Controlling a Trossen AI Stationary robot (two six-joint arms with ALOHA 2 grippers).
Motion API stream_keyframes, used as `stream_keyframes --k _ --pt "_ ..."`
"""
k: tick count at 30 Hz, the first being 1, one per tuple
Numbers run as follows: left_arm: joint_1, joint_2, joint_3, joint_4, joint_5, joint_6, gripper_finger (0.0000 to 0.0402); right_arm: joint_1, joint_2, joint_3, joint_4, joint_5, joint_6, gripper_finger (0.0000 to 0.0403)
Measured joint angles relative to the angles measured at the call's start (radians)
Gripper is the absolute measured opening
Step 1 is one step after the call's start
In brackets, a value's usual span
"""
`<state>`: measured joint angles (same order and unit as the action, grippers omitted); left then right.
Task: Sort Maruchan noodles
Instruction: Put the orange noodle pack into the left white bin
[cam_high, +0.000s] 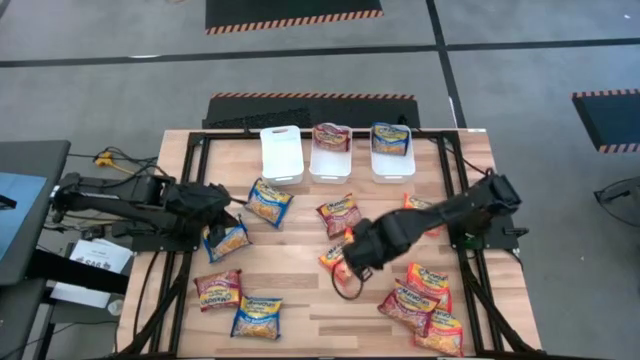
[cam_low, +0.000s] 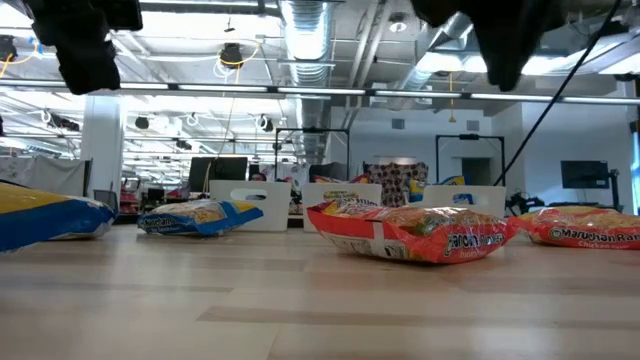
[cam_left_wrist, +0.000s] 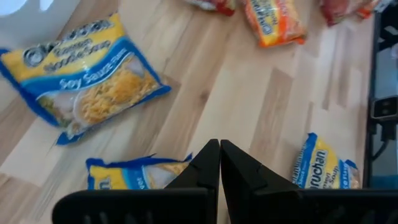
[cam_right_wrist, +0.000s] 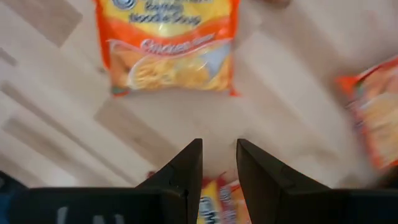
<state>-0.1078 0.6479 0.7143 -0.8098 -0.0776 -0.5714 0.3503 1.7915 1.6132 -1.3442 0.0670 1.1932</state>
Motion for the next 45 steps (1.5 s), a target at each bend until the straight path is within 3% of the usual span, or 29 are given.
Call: stream_keyframes --k 9,14,18,23,29,37,45 --pt "-0.004 0.001 0.000 0.019 -0.015 0.010 0.0000 0.126 0.000 -0.031 0.088 0.003 0.239 0.0123" --pt "-0.004 0.001 0.000 0.020 -0.015 0.003 0.0000 0.133 -0.060 -0.031 -0.080 0.045 0.265 0.0123" --pt "-0.004 0.002 0.000 0.017 -0.015 -0.013 0.0000 0.096 -0.160 -0.031 -0.199 0.149 0.248 0.0123" --pt "-0.004 0.002 0.000 0.015 -0.021 0.008 0.0000 -0.007 -0.331 -0.057 -0.213 0.294 0.109 0.0123" --pt "-0.004 0.002 0.000 0.015 -0.047 -0.002 0.0000 -0.203 -0.542 -0.262 -0.173 0.316 -0.108 0.0123" --pt "-0.004 0.002 0.000 0.015 -0.047 -0.016 0.0000 -0.357 -0.744 -0.544 0.048 0.251 -0.307 0.0123" --pt "-0.004 0.002 0.000 0.015 -0.068 -0.024 0.0000 -0.475 -0.762 -0.654 0.124 0.183 -0.508 0.0124"
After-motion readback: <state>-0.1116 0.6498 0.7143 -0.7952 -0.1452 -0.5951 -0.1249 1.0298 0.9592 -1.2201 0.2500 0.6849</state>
